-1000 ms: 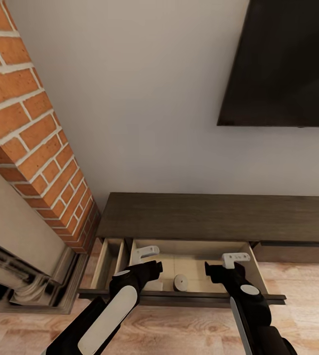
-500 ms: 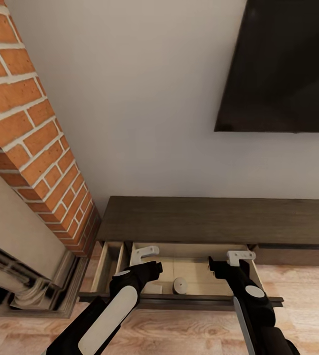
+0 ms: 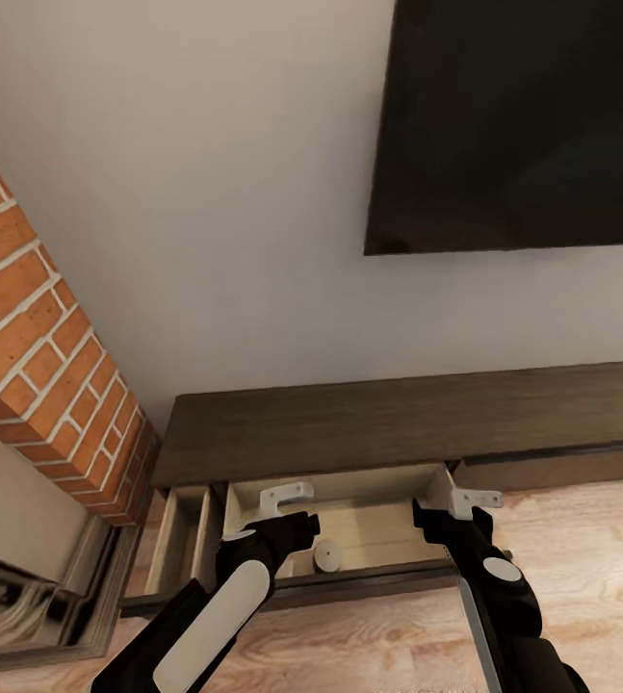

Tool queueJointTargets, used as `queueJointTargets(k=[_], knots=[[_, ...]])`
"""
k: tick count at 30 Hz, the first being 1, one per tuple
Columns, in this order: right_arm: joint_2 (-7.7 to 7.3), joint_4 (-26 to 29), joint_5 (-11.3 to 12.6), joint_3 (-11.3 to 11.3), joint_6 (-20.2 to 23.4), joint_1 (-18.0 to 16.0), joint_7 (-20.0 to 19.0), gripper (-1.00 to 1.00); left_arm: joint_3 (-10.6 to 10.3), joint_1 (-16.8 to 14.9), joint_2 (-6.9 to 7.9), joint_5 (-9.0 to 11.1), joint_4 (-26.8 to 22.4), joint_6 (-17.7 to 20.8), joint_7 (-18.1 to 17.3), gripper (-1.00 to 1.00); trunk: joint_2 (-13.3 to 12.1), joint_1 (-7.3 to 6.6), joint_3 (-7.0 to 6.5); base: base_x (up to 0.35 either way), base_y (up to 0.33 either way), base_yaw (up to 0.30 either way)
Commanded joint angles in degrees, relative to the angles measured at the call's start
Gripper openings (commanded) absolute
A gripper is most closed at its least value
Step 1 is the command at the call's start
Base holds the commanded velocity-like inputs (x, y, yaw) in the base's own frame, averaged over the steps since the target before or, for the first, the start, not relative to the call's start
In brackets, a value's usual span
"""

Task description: Place each of the two pumpkins and all three candles from the living room inside a cabinet in the living room (use any cabinet), then make sure every cabinet is closed, and position the cauldron so it is next to a table in the living room.

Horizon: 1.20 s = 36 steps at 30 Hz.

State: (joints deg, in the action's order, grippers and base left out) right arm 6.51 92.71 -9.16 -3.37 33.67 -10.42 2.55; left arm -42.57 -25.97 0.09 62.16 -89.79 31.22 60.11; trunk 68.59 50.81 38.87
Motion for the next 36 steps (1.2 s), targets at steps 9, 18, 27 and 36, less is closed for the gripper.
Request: queueJointTargets(k=[9, 18, 27, 36], knots=[[0.16, 0.05, -0.42, -0.65, 0.09, -0.04, -0.01, 1.00, 0.02, -0.05, 0.07, 0.32, 0.29, 0.20, -2.81, 1.00, 0.03, 0.00, -0.24, 0.000, 0.000, -0.298], [0.17, 0.02, -0.42, -0.67, 0.08, -0.04, 0.00, 1.00, 0.03, -0.05, 0.07, 0.28, 0.39, 0.17, -3.00, 1.00, 0.03, 0.00, -0.53, 0.000, 0.000, -0.298], [0.17, 0.02, -0.42, -0.67, 0.08, -0.04, 0.00, 1.00, -0.02, -0.03, 0.06, 0.24, 0.40, 0.16, -2.92, 1.00, 0.03, 0.00, -0.81, 0.000, -0.014, -0.298], [0.17, 0.06, -0.42, -0.67, -0.04, -0.04, 0.08, 1.00, -0.03, -0.03, 0.07, 0.19, 0.59, 0.17, -2.93, 1.00, 0.03, 0.00, -1.10, 0.000, -0.182, -0.298]])
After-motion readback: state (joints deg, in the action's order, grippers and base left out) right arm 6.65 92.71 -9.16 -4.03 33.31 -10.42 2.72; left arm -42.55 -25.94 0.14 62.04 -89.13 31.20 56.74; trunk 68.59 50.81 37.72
